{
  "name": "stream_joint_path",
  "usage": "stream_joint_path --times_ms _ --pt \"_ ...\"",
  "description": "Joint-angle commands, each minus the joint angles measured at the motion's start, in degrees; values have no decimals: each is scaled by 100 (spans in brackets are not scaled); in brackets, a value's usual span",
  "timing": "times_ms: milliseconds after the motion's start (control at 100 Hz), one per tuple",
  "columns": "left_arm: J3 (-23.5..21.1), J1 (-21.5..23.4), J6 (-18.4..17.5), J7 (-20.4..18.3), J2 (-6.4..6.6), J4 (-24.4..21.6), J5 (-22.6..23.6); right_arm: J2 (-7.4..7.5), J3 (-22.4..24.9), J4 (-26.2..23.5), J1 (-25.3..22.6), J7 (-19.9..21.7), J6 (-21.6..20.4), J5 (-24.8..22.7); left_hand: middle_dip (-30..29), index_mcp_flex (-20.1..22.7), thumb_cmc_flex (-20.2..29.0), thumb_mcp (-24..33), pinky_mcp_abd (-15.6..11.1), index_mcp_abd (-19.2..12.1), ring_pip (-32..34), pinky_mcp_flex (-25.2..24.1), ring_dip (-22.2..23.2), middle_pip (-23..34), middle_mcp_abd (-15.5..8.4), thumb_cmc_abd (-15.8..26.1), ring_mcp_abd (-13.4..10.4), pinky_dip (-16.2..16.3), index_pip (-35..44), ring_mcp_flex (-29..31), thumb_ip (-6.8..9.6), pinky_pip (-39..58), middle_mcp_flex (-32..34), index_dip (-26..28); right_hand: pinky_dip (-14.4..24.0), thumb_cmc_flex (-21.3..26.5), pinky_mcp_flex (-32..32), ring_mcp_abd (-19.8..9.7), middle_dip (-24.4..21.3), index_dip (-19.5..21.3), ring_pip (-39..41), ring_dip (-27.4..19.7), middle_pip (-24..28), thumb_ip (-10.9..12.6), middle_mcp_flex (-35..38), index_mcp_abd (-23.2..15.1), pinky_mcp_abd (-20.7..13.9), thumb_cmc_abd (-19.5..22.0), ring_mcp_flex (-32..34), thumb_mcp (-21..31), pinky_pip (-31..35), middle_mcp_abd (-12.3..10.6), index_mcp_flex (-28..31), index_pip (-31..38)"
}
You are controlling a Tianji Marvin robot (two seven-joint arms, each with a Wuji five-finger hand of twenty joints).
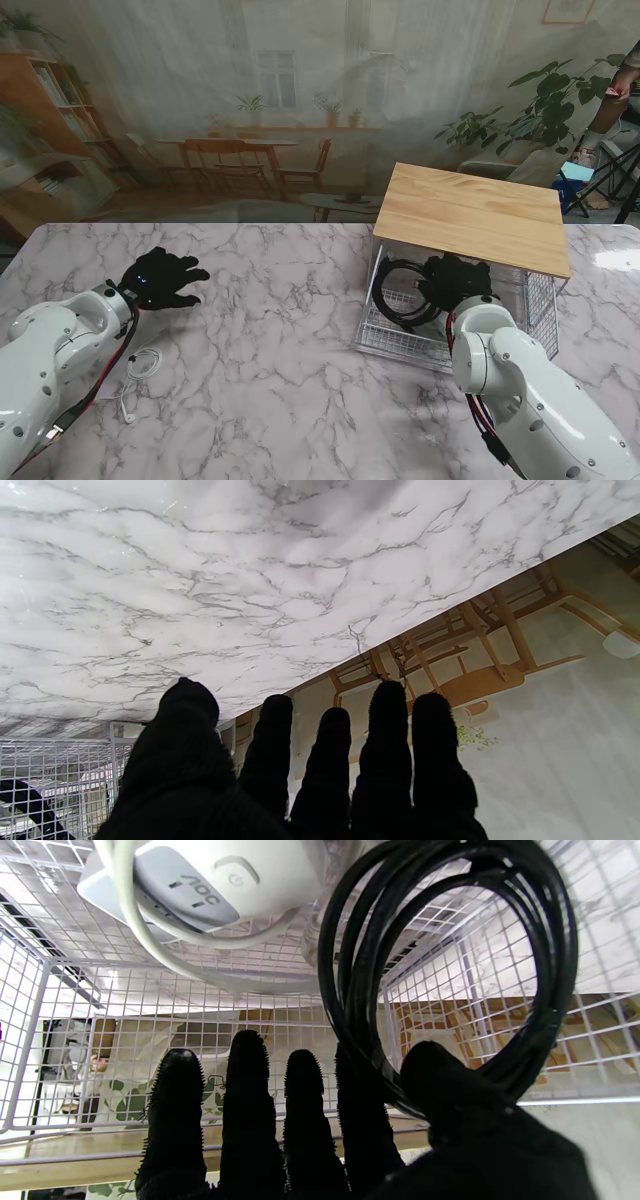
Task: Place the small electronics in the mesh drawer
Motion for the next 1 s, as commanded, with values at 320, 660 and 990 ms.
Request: stream_joint_path --times_ms 320,660,990 --pt "26 18 7 -248 -10 -18 -56 -5 121 19 -61 41 106 -65 -143 -136 12 -68 157 104 -118 -118 -59 -106 192 230 76 -3 -167 -182 59 -95 -316 -26 -30 -179 -62 11 -64 -131 -379 -77 -29 59 -28 -558 -87 42 -106 -110 -59 85 289 486" --pt "-7 61 17 -366 -12 -51 -89 -9 85 113 -26 -4 276 -197 -267 -152 -16 -70 159 119 -142 -149 -87 -195 230 237 82 -21 -248 -231 62 -137 -472 -46 -59 954 122 8 505 1268 137 116 687 -500 524 -726 -86 -727 261 602 92 72 1388 3797" --pt "12 32 -3 -402 -6 -21 -95 3 225 -217 -173 235 352 -260 -269 -113 -17 -69 176 114 -146 -170 -91 -166 220 243 92 -24 -248 -254 64 -146 -454 -31 -65 472 277 115 959 1506 786 432 946 -390 1259 -376 38 -1315 853 1797 216 96 1881 4072"
